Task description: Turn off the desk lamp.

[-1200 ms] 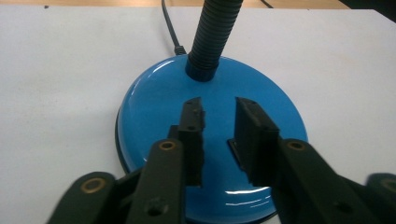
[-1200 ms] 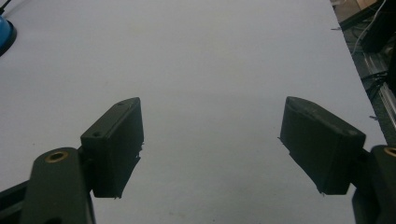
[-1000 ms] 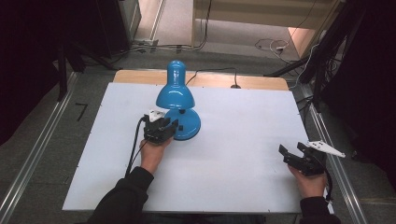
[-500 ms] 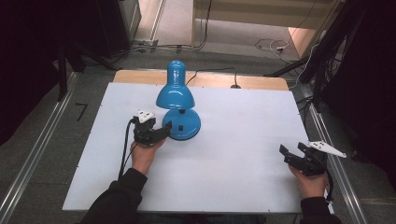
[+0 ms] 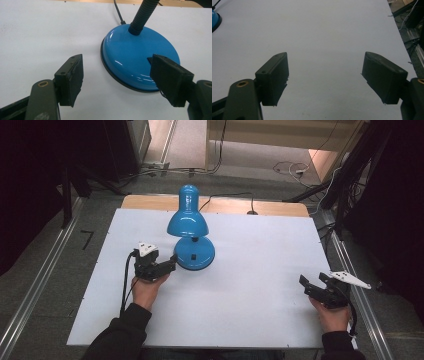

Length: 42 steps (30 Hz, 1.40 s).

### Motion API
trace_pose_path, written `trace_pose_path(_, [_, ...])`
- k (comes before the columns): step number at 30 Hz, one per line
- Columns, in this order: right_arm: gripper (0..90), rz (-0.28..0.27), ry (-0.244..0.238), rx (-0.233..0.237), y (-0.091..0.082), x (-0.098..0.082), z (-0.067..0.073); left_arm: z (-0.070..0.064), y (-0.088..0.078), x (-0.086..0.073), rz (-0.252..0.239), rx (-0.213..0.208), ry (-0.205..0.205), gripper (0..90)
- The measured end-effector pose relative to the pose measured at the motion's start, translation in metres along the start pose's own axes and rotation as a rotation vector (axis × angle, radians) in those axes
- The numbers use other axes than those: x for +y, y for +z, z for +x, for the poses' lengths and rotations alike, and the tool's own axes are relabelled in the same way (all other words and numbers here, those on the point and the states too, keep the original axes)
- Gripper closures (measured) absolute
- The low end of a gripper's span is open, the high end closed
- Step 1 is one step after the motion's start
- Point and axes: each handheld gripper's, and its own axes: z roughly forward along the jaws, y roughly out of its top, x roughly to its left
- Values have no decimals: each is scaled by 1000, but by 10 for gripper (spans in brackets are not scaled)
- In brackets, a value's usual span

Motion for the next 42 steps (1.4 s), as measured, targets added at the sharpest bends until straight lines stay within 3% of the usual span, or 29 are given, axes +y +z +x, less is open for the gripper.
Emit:
trace_pose_path(11, [201,2,0,0,0,0,0,9,-10,-2,-3,4,-19,205])
trace_pose_path(33, [201,2,-3,-2,0,0,1,33,-37,-14,-14,48,-42,199])
trace_pose_path(42, [201,3,2,-5,-1,0,1,38,-44,-22,8,55,-51,169])
